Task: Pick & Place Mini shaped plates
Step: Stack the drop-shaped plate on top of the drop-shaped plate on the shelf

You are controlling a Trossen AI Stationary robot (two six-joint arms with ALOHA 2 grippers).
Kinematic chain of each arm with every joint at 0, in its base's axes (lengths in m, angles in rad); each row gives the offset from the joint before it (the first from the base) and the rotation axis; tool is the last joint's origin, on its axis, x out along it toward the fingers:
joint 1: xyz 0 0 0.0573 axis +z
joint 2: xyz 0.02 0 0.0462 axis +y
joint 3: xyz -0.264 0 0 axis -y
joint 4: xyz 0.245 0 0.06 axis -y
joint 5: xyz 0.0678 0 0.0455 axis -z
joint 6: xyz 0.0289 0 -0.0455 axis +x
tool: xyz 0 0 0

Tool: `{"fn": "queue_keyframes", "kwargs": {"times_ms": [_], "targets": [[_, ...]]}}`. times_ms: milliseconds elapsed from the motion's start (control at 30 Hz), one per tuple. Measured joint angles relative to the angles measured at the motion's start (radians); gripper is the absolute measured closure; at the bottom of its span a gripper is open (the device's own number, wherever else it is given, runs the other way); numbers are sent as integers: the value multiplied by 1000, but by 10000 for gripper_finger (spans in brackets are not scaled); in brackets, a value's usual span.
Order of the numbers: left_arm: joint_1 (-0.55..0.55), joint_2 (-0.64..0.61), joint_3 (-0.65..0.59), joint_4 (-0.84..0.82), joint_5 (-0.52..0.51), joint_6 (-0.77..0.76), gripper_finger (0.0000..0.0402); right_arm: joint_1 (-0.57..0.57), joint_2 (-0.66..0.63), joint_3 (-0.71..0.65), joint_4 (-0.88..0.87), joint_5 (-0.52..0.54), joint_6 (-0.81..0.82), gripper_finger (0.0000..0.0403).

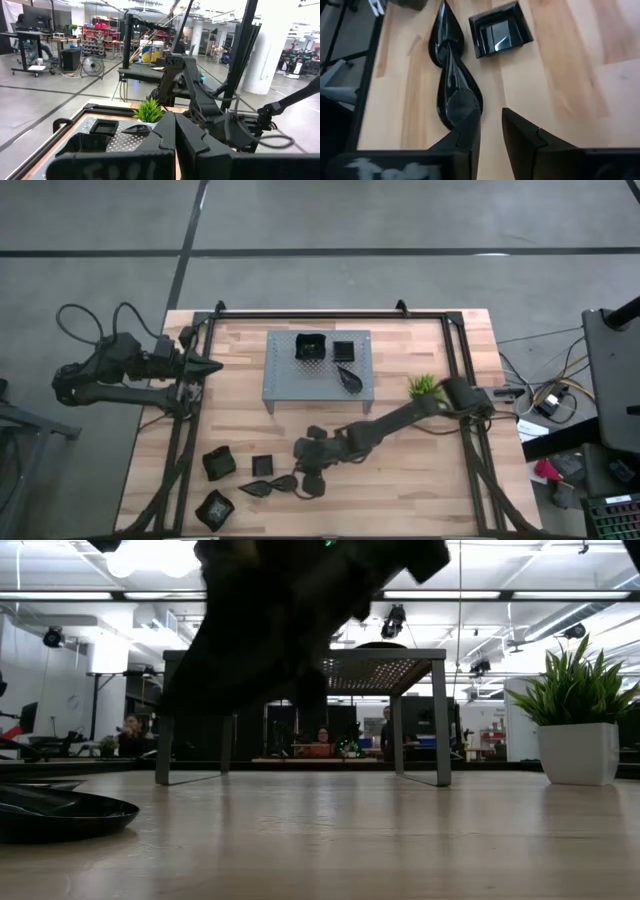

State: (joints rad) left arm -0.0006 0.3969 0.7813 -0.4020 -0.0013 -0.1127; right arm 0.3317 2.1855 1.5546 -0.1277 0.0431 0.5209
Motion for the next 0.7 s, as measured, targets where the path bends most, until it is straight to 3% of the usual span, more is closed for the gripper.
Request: {"fn": "queue_keyframes", "kwargs": {"times_ms": [333, 700], "targets": [[0, 0, 0, 0, 0, 0, 401, 7, 169, 179, -5, -81, 7, 288], [0, 0, 0, 0, 0, 0, 401, 9, 213, 269, -138, -78, -4, 300]]}}
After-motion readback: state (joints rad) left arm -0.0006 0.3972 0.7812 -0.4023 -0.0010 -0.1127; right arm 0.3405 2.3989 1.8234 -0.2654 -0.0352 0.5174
